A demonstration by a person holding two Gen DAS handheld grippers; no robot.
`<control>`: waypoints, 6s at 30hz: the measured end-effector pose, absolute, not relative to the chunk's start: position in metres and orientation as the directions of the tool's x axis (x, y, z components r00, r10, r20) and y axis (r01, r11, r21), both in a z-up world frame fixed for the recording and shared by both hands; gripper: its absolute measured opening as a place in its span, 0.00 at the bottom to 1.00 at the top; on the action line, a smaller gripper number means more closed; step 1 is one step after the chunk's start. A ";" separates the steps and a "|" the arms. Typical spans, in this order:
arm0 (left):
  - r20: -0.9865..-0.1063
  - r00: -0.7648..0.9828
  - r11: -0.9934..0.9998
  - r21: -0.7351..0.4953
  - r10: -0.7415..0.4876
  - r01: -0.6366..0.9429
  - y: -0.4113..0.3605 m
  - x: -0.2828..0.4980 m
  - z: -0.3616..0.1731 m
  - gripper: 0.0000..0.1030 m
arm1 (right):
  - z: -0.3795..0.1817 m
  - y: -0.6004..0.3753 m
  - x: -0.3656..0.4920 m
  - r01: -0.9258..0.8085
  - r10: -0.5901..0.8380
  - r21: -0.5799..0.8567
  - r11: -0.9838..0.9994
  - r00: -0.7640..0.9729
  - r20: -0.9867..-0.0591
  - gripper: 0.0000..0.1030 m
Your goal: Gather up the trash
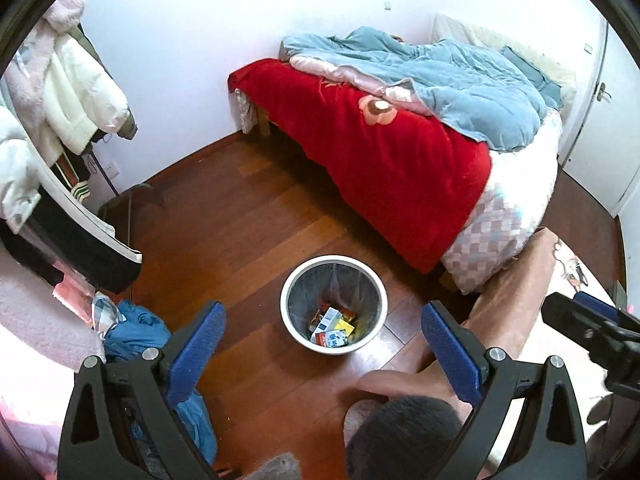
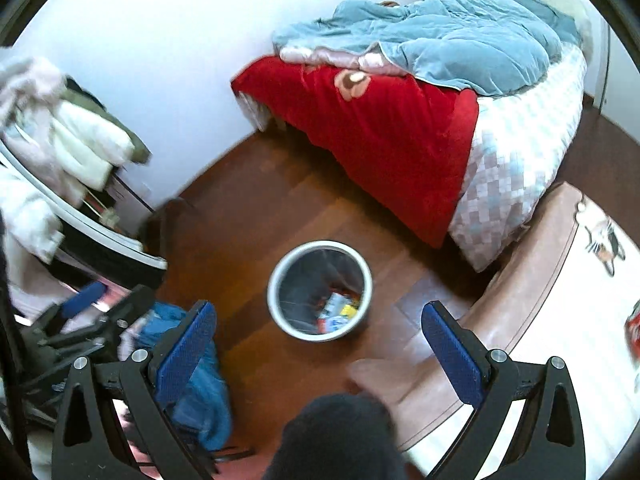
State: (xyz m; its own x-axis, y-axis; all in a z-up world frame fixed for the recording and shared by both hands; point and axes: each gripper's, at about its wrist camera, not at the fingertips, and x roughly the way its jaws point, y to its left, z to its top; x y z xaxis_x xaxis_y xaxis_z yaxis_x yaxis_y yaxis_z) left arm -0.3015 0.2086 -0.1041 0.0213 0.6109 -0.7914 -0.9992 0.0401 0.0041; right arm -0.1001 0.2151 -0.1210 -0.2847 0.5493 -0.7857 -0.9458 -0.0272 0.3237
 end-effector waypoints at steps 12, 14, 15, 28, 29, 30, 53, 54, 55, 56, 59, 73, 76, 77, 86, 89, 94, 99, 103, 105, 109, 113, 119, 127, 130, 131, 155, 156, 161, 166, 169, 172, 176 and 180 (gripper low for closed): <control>-0.837 0.111 0.243 0.027 0.535 -0.970 0.180 -0.136 -0.143 0.97 | -0.122 0.098 0.071 -0.853 0.599 0.445 0.274 -0.210 -0.772 1.00; -0.861 0.127 0.292 0.026 0.492 -0.956 0.177 -0.086 -0.167 0.97 | -0.142 0.067 0.130 -0.808 0.576 0.424 0.408 -0.133 -0.807 1.00; -0.873 0.129 0.312 0.027 0.470 -0.950 0.176 -0.063 -0.177 0.97 | -0.149 0.057 0.149 -0.791 0.568 0.418 0.447 -0.110 -0.815 1.00; -0.969 0.124 0.448 -0.015 0.215 -0.894 0.158 0.138 -0.273 0.97 | -0.298 -0.022 0.405 -0.543 0.420 0.360 0.758 -0.015 -0.907 0.79; -0.970 0.125 0.448 -0.019 0.208 -0.894 0.159 0.144 -0.274 0.97 | -0.304 -0.016 0.410 -0.550 0.417 0.356 0.756 -0.015 -0.909 0.79; -0.971 0.128 0.447 -0.025 0.201 -0.894 0.160 0.149 -0.276 0.97 | -0.311 -0.008 0.415 -0.553 0.412 0.352 0.755 -0.016 -0.911 0.78; -0.825 0.548 0.197 -0.565 -0.136 -0.801 0.183 0.300 -0.325 0.78 | -0.332 -0.040 0.465 -0.486 0.357 0.322 0.812 -0.022 -0.934 0.16; -0.818 0.561 0.198 -0.576 -0.128 -0.793 0.184 0.302 -0.322 0.63 | -0.334 -0.041 0.467 -0.479 0.358 0.328 0.814 -0.030 -0.933 0.16; -0.823 0.557 0.213 -0.567 -0.112 -0.796 0.185 0.304 -0.316 0.54 | -0.335 -0.042 0.468 -0.471 0.366 0.339 0.815 -0.036 -0.930 0.16; -0.828 0.553 0.239 -0.559 -0.098 -0.794 0.184 0.308 -0.310 0.51 | -0.336 -0.041 0.469 -0.465 0.380 0.354 0.811 -0.040 -0.924 0.16; -0.855 0.516 0.329 -0.502 -0.048 -0.800 0.183 0.315 -0.295 0.34 | -0.333 -0.045 0.472 -0.440 0.425 0.399 0.804 -0.042 -0.904 0.17; -0.898 0.274 0.650 0.018 0.344 -0.759 0.170 0.270 -0.258 0.33 | -0.341 0.008 0.471 -0.390 0.525 0.512 0.765 -0.083 -0.847 0.55; -0.885 0.254 0.651 0.071 0.391 -0.756 0.175 0.258 -0.254 0.32 | -0.345 0.026 0.462 -0.433 0.487 0.461 0.774 -0.058 -0.872 0.43; -0.879 0.251 0.651 0.084 0.406 -0.755 0.174 0.253 -0.250 0.32 | -0.345 0.031 0.457 -0.452 0.475 0.437 0.777 -0.035 -0.879 0.43; -0.827 0.304 0.645 0.091 0.473 -0.759 0.163 0.198 -0.209 0.31 | -0.308 0.028 0.416 -0.558 0.455 0.361 0.747 0.033 -0.890 0.42; -0.804 0.345 0.640 0.058 0.485 -0.766 0.161 0.171 -0.185 0.31 | -0.286 0.022 0.392 -0.592 0.482 0.374 0.714 0.027 -0.876 0.42; -0.753 0.404 0.632 0.022 0.520 -0.774 0.159 0.118 -0.137 0.31 | -0.238 0.025 0.339 -0.665 0.538 0.398 0.632 0.007 -0.843 0.42; -0.703 0.408 0.591 0.022 0.583 -0.806 0.172 0.050 -0.096 0.31 | -0.190 0.046 0.275 -0.737 0.600 0.429 0.522 -0.039 -0.799 0.42; -0.680 0.359 0.530 0.051 0.639 -0.847 0.191 -0.011 -0.080 0.31 | -0.160 0.082 0.212 -0.791 0.632 0.447 0.418 -0.100 -0.768 0.42; -0.682 0.318 0.488 0.065 0.658 -0.870 0.208 -0.048 -0.079 0.31 | -0.152 0.099 0.183 -0.806 0.640 0.459 0.374 -0.134 -0.757 0.42; -0.705 0.245 0.418 0.080 0.666 -0.905 0.238 -0.107 -0.091 0.31 | -0.145 0.146 0.108 -0.836 0.628 0.477 0.271 -0.222 -0.746 0.42; -0.741 0.167 0.350 0.097 0.650 -0.932 0.273 -0.161 -0.115 0.31 | -0.157 0.196 0.037 -0.852 0.582 0.485 0.194 -0.298 -0.757 0.42; -0.852 0.085 0.275 0.071 0.516 -0.959 0.331 -0.231 -0.183 0.31 | -0.214 0.281 -0.057 -0.884 0.439 0.453 0.114 -0.364 -0.822 0.42; -0.970 0.172 0.151 -0.147 0.169 -0.977 0.414 -0.304 -0.295 0.31 | -0.321 0.373 -0.136 -0.915 0.193 0.394 0.084 -0.373 -0.907 0.42; -0.968 0.241 0.082 -0.234 0.075 -0.969 0.438 -0.316 -0.327 0.32 | -0.353 0.398 -0.147 -0.919 0.127 0.383 0.092 -0.371 -0.920 0.42; -0.968 0.244 0.073 -0.239 0.063 -0.968 0.442 -0.317 -0.333 0.32 | -0.363 0.406 -0.148 -0.920 0.109 0.380 0.096 -0.369 -0.923 0.42; -0.955 -0.009 -0.091 -0.019 0.297 -0.996 0.364 -0.373 -0.285 0.96 | -0.372 0.417 -0.155 -0.963 0.095 0.260 0.068 -0.254 -0.963 1.00; -0.955 -0.006 -0.084 -0.020 0.298 -0.996 0.358 -0.369 -0.282 0.96 | -0.366 0.411 -0.155 -0.965 0.100 0.255 0.057 -0.249 -0.963 1.00; -0.949 0.027 -0.026 -0.037 0.315 -0.999 0.326 -0.357 -0.253 0.96 | -0.327 0.373 -0.150 -0.968 0.118 0.251 0.014 -0.248 -0.962 1.00; -0.935 0.055 0.024 -0.050 0.351 -0.998 0.303 -0.347 -0.214 0.96 | -0.282 0.342 -0.149 -0.959 0.161 0.284 -0.015 -0.283 -0.946 1.00; -0.926 0.087 0.038 -0.078 0.367 -0.996 0.295 -0.344 -0.192 0.96 | -0.252 0.326 -0.150 -0.951 0.187 0.309 -0.033 -0.309 -0.932 1.00; -0.915 0.131 0.055 -0.119 0.381 -0.991 0.285 -0.344 -0.166 0.96 | -0.223 0.312 -0.148 -0.940 0.201 0.339 -0.044 -0.341 -0.918 1.00; -0.901 0.169 0.072 -0.153 0.399 -0.986 0.275 -0.344 -0.136 0.96 | -0.180 0.296 -0.146 -0.924 0.230 0.376 -0.076 -0.383 -0.895 1.00; -0.891 0.219 0.079 -0.204 0.399 -0.976 0.267 -0.349 -0.112 0.96 | -0.141 0.283 -0.146 -0.905 0.248 0.412 -0.107 -0.426 -0.870 1.00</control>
